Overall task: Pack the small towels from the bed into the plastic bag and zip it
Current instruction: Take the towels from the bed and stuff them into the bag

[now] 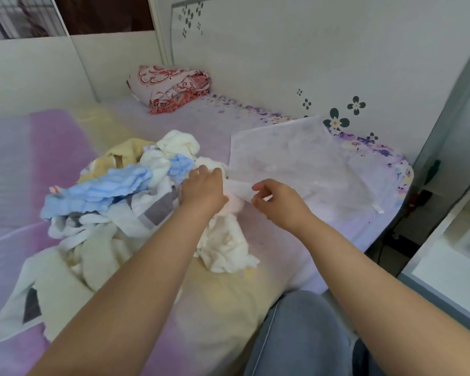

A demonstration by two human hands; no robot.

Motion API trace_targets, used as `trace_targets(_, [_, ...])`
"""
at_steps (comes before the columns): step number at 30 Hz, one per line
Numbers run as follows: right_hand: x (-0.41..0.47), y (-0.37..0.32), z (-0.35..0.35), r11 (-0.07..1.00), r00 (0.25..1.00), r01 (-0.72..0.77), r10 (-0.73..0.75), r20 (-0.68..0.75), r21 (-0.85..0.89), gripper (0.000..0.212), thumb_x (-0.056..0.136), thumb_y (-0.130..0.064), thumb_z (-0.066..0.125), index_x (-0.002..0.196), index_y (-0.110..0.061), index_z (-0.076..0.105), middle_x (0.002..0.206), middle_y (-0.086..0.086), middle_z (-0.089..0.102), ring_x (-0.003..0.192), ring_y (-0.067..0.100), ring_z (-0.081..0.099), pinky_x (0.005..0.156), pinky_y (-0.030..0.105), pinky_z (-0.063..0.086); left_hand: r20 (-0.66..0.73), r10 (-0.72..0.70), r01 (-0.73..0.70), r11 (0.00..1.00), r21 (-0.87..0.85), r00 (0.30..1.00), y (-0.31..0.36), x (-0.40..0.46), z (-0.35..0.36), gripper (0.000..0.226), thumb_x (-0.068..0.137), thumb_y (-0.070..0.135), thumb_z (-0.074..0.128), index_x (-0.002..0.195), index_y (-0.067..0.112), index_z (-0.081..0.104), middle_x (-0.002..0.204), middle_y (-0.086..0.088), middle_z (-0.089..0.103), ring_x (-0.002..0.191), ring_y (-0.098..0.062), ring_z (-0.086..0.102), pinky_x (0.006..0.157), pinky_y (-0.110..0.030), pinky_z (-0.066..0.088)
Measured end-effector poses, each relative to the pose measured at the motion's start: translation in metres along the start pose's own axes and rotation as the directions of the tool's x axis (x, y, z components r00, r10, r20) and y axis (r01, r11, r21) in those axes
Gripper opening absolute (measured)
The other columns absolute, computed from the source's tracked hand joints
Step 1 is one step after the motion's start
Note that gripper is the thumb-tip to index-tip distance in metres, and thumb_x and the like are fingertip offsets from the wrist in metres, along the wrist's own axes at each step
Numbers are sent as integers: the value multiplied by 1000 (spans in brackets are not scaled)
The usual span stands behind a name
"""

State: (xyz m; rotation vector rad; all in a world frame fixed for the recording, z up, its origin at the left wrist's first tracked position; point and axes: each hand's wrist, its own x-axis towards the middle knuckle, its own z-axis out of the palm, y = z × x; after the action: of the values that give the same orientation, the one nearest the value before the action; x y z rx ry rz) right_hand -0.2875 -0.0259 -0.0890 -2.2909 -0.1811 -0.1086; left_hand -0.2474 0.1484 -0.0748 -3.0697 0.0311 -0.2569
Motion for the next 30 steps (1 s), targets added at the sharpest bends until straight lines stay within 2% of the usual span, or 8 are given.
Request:
trace_targets(4, [19,-14,37,978,956,156,-185,229,140,98,80,-24,75,152,-29,10,149,0,37,116,16,53,98,30,44,-131,36,-76,944,-321,991,-15,-9,-10,25,90,29,57,113,19,61,108,-4,66,100,-26,60,77,-33,46])
trace_targets(7, [39,-22,58,954,967,168,-209,148,250,134,57,-47,85,147,-43,-15,148,1,37,130,16,44,104,32,41,-177,-5,-124,691,-712,984,-17,-5,-33,18,86,22,65,104,19,66,92,1,66,86,-17,60,76,-27,46])
trace_targets(9, [50,-36,56,936,986,149,-167,28,320,113,63,-38,83,150,-25,13,137,3,51,120,14,54,97,32,47,-226,-46,-172,506,-845,973,-16,-3,-50,19,86,19,69,105,17,66,82,11,61,76,-7,57,70,-14,44])
trace_targets(12, [61,-51,38,936,973,104,-26,-230,335,35,84,-36,57,111,-14,61,104,5,70,97,22,67,79,39,56,-383,-69,-308,473,-826,921,-18,-3,-63,23,91,25,61,114,23,62,95,13,60,84,-4,56,76,-14,43])
trace_targets(18, [55,-62,-26,355,976,146,103,-194,923,13,94,-17,53,101,-19,64,88,-2,71,79,11,67,63,28,56,-413,-207,-303,412,-859,887,-26,0,-38,28,100,32,42,119,15,55,118,2,57,102,-6,52,83,-10,41])
trace_targets(24, [39,-53,-105,-51,989,144,31,-143,988,31,83,1,52,112,-4,60,103,10,67,92,21,66,69,30,57,-247,-14,-218,423,-880,969,8,2,-28,29,97,46,44,108,23,57,96,14,61,92,-9,58,73,-20,42])
trace_targets(27, [32,-39,-137,-171,990,131,-29,-137,977,38,86,-1,51,124,-3,51,112,13,61,102,24,61,85,31,52,-169,146,-210,345,-915,975,28,7,-23,30,97,46,45,116,26,57,113,12,62,107,-7,57,91,-25,45])
trace_targets(30, [22,-23,-157,-191,992,65,-98,-85,979,18,96,-12,46,112,-4,51,93,12,63,89,21,64,80,31,52,-44,346,-257,598,-759,937,47,23,0,71,80,63,59,140,30,38,141,10,46,127,-9,45,106,-33,37])
